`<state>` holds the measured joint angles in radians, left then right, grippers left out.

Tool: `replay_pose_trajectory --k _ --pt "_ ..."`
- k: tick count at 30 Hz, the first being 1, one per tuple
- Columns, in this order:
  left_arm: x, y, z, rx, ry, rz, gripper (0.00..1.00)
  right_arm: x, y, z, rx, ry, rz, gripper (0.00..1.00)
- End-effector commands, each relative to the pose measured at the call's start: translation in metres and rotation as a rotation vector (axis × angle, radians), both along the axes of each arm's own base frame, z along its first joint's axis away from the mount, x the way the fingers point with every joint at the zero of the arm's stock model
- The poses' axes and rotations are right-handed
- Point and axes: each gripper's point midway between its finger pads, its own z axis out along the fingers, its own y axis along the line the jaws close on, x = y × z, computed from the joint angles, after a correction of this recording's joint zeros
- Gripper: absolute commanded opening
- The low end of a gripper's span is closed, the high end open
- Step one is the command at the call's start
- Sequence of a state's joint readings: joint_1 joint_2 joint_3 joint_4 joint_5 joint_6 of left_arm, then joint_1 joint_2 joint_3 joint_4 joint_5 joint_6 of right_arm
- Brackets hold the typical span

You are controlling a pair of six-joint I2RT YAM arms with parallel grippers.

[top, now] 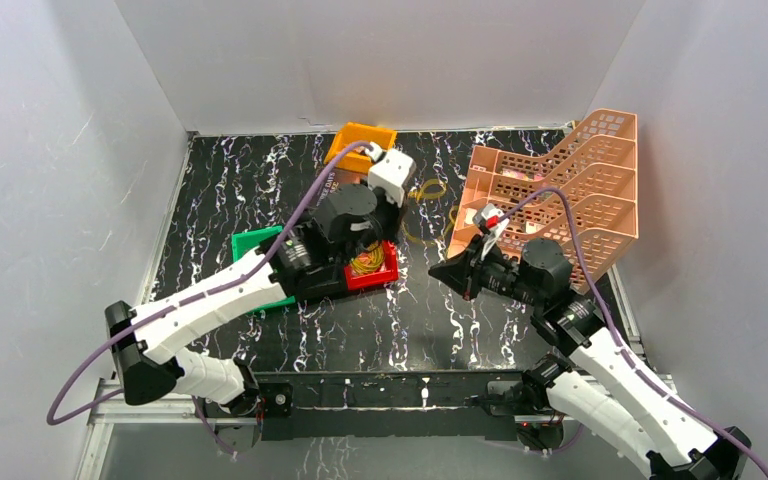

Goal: Untangle the cables

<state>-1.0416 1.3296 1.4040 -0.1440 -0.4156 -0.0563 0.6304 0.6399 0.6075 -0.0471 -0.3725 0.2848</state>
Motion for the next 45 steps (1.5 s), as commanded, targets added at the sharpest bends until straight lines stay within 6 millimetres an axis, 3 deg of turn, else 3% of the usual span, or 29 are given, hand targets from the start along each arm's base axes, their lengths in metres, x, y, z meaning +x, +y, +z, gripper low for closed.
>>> replay_pose_trajectory --k 1,6,10,15,18,22,27,33,39,41,45 --pt "-0.027 -0.013 -0.047 -0.121 0.249 -0.087 0.0 -0.012 0.002 0.004 -0.058 -0.002 0.079 0.0" --pt "-0.039 -0.014 -0.099 -0.151 0.403 -0.111 0.0 -0.007 0.004 -0.01 -0.092 0.124 0.046 0.0" --pt "-0.05 -0.018 -0.124 -0.162 0.467 -0.147 0.0 -0.005 0.003 -0.023 -0.151 0.213 0.033 0.0" --pt "-0.061 -0.025 -0.152 -0.151 0.498 -0.217 0.0 -0.023 0.011 -0.028 -0.129 0.235 0.149 0.0" --pt "-0.062 -0.023 -0.167 -0.126 0.513 -0.212 0.0 -0.025 0.006 -0.045 -0.177 0.276 0.135 0.0" --pt "-0.066 -0.027 -0.178 -0.141 0.547 -0.222 0.0 -0.026 0.003 -0.066 -0.183 0.262 0.131 0.0" --pt "-0.066 -0.033 -0.185 -0.179 0.592 -0.207 0.0 -0.022 0.007 -0.069 -0.114 0.264 0.104 0.0" --pt "-0.072 -0.029 -0.21 -0.19 0.629 -0.196 0.0 -0.02 0.005 -0.08 -0.103 0.327 0.051 0.0" --pt "-0.075 -0.027 -0.23 -0.269 0.709 -0.136 0.03 -0.022 0.0 -0.112 -0.082 0.353 0.011 0.0" --pt "-0.075 -0.025 -0.234 -0.299 0.732 -0.099 0.04 -0.025 -0.003 -0.132 -0.079 0.387 -0.006 0.0" --pt "-0.074 -0.019 -0.259 -0.31 0.794 -0.017 0.06 -0.03 -0.003 -0.153 -0.036 0.422 -0.017 0.0"
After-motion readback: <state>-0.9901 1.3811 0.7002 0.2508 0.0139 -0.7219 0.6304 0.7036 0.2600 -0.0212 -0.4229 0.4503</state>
